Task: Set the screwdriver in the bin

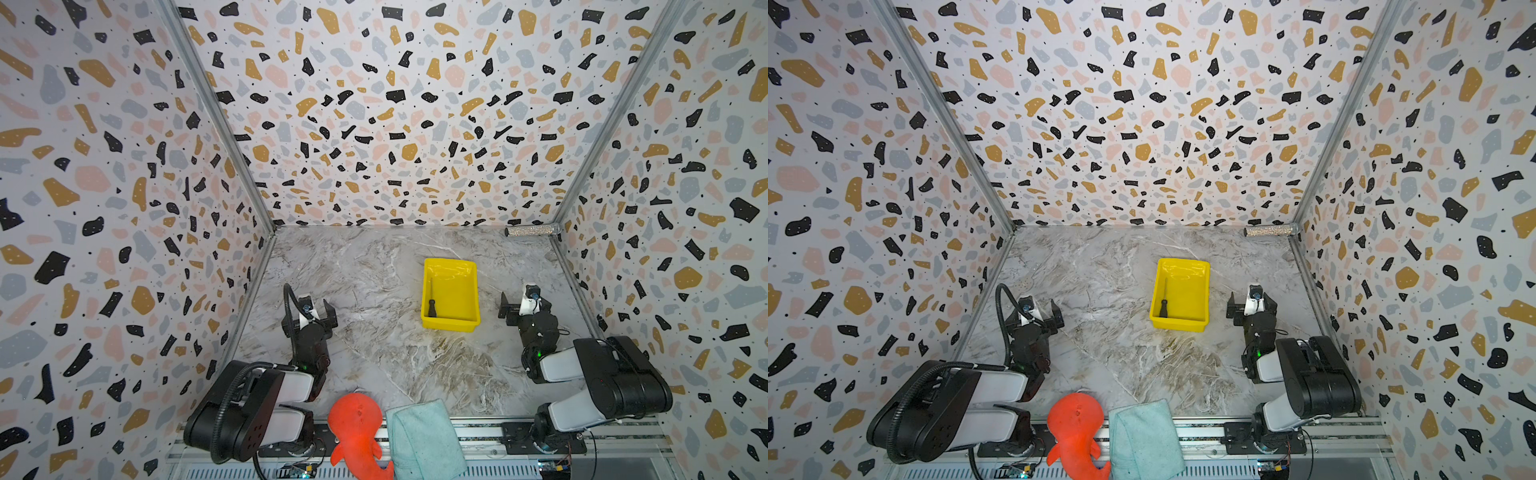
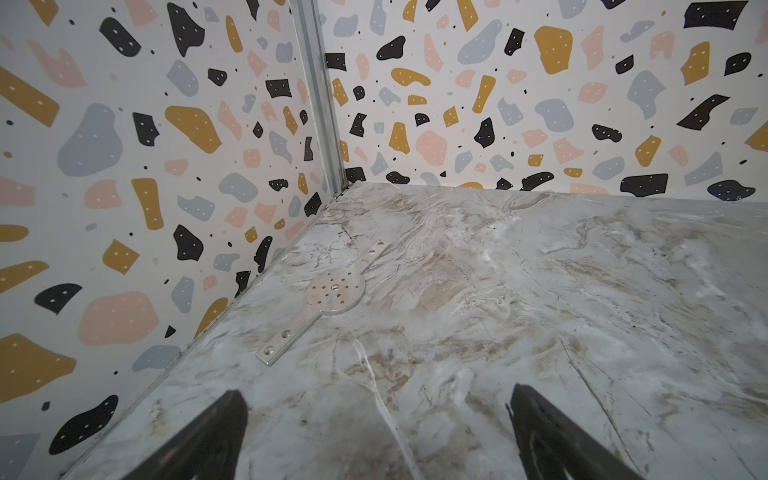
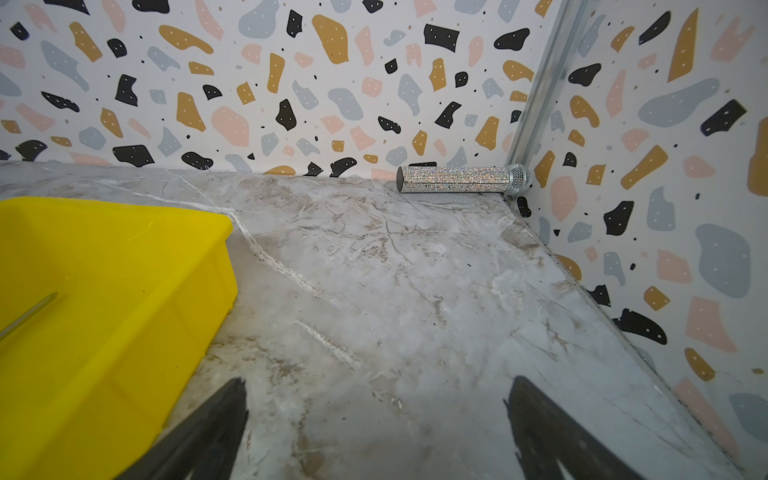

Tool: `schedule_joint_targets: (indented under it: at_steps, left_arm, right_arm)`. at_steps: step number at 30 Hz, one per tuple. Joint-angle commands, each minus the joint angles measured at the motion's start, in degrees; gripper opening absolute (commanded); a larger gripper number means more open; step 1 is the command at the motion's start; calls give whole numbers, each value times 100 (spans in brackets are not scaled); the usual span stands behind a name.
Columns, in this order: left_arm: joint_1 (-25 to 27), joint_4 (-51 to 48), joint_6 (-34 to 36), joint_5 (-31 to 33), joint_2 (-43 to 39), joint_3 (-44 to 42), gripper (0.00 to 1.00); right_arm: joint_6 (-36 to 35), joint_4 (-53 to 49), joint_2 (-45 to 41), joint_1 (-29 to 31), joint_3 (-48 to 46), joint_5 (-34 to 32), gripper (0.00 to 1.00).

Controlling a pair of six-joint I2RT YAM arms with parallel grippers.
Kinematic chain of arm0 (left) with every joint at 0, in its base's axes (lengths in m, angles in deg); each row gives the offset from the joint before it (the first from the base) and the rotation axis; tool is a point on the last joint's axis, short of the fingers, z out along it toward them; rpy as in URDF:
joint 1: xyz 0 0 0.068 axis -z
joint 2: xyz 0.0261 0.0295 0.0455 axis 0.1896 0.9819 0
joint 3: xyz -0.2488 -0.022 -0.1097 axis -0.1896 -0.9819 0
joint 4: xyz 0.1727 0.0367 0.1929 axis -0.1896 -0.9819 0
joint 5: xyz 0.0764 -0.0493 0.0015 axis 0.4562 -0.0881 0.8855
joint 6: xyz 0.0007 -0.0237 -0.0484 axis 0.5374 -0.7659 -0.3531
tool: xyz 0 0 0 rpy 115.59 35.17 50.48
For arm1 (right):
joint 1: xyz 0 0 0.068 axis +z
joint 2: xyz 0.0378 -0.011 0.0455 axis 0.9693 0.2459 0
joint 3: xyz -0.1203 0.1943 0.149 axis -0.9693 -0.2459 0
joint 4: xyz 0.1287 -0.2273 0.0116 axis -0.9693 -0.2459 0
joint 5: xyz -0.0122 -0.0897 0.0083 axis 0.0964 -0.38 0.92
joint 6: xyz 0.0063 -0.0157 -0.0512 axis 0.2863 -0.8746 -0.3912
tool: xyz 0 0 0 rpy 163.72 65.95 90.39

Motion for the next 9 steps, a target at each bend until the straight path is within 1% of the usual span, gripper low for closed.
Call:
schedule_joint_targets:
  at_steps: [1,9]
  left_arm:
    - [-20,276,-91,-14,-53,66,100]
    - [-20,274,-89,-14,-53,69,100]
  right_arm:
    - [58,-45,-67,-27,75,20,99]
    - [36,-72,-66,-15,90,43,99]
